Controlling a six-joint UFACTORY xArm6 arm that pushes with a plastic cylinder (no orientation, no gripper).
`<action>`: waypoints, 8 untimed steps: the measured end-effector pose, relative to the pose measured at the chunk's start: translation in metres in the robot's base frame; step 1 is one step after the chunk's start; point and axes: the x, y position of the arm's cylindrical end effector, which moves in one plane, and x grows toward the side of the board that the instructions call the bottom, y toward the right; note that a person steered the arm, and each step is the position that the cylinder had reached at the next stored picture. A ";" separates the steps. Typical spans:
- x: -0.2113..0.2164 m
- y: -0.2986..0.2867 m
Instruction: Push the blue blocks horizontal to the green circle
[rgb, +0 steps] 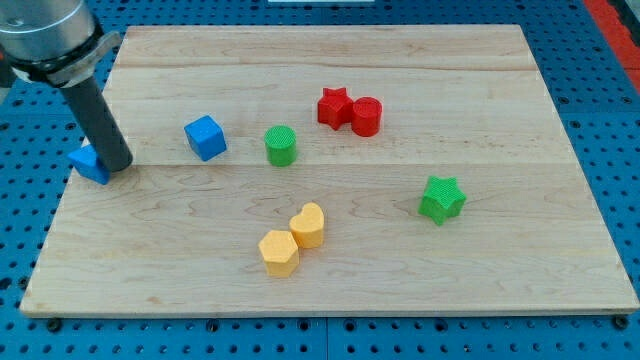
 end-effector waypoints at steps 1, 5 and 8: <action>0.029 0.013; -0.002 -0.016; 0.024 0.258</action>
